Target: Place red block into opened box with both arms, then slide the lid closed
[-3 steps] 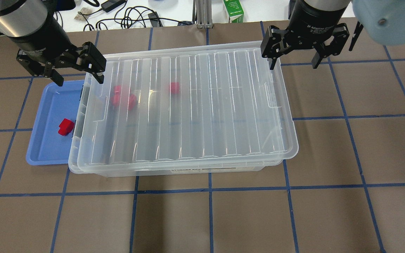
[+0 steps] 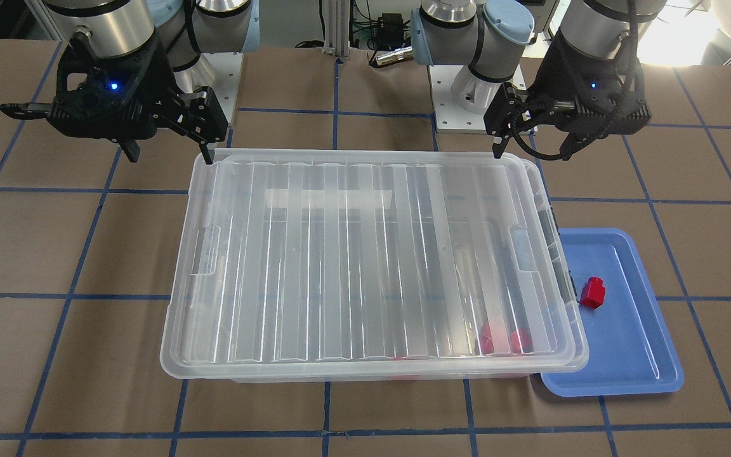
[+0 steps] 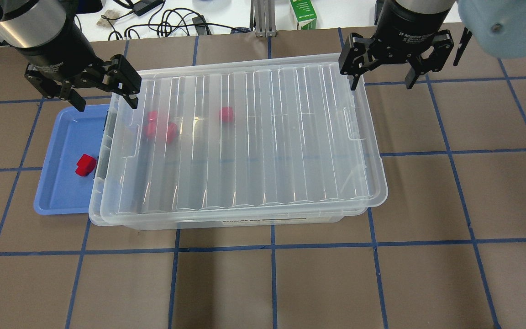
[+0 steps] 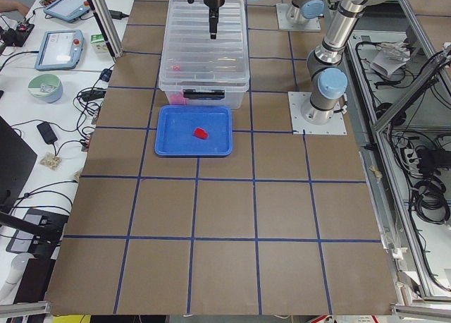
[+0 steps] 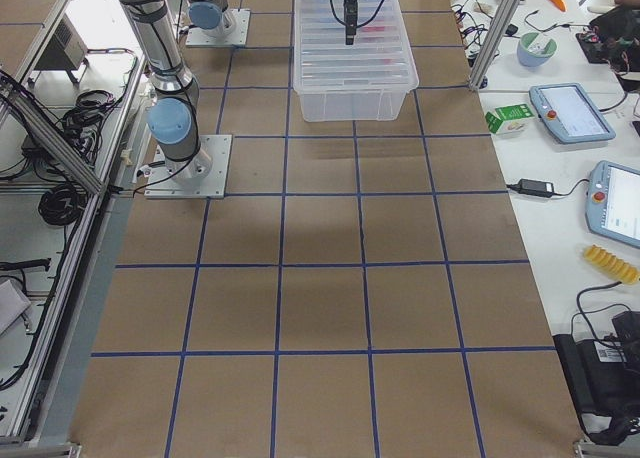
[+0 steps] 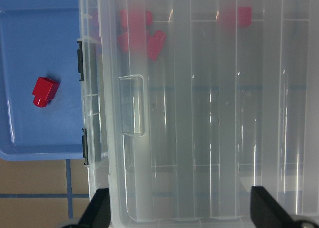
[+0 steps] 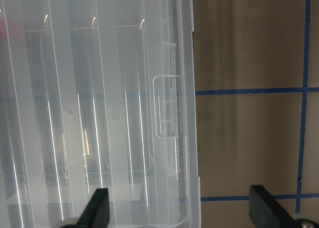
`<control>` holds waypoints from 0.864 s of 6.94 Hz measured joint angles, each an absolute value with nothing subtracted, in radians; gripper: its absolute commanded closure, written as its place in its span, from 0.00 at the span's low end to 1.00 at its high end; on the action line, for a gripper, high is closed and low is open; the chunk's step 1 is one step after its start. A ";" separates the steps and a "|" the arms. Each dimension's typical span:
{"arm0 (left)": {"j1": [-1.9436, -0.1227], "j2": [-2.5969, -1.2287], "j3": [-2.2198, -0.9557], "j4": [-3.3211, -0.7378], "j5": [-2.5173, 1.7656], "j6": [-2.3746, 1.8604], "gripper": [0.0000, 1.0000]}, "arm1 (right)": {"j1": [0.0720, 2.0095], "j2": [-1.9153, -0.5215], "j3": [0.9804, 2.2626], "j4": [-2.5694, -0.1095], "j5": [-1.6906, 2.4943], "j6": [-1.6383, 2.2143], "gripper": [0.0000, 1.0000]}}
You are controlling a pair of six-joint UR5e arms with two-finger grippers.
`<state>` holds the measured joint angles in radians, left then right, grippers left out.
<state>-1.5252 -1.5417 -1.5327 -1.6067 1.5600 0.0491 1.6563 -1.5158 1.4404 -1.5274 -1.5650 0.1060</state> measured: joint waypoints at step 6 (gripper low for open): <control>-1.527 -1.530 -1.547 -1.605 1.560 0.049 0.00 | 1.620 -1.417 1.612 -1.767 -1.561 0.086 0.00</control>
